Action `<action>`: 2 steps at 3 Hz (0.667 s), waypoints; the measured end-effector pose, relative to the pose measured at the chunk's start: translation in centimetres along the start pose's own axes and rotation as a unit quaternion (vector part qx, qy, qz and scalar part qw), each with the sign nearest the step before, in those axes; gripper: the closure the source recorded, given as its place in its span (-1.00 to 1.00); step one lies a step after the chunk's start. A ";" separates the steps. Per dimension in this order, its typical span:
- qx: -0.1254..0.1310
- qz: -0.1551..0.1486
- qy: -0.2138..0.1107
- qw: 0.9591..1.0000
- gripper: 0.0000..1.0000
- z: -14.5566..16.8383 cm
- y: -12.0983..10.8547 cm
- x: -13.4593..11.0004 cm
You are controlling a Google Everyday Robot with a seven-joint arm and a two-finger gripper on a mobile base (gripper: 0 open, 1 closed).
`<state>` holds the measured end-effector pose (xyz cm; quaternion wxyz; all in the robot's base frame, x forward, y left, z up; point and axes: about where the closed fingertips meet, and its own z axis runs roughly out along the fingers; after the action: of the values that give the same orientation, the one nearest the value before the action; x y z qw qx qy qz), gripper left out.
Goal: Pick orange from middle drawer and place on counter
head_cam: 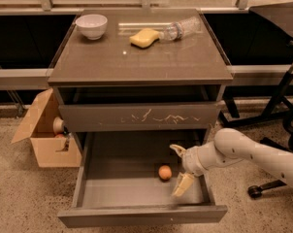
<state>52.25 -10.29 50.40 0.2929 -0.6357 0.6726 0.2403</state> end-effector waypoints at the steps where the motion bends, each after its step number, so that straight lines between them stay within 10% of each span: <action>1: 0.011 -0.009 -0.026 1.000 -1.00 0.4 -1.8 2.9; 2: 0.010 -0.009 -0.053 0.999 -1.00 1.5 -3.5 5.4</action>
Offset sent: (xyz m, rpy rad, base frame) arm 0.0594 -0.0522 -0.0751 0.1683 -0.0442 -0.0008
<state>55.74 -13.43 45.71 0.3365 -0.6252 0.6527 0.2643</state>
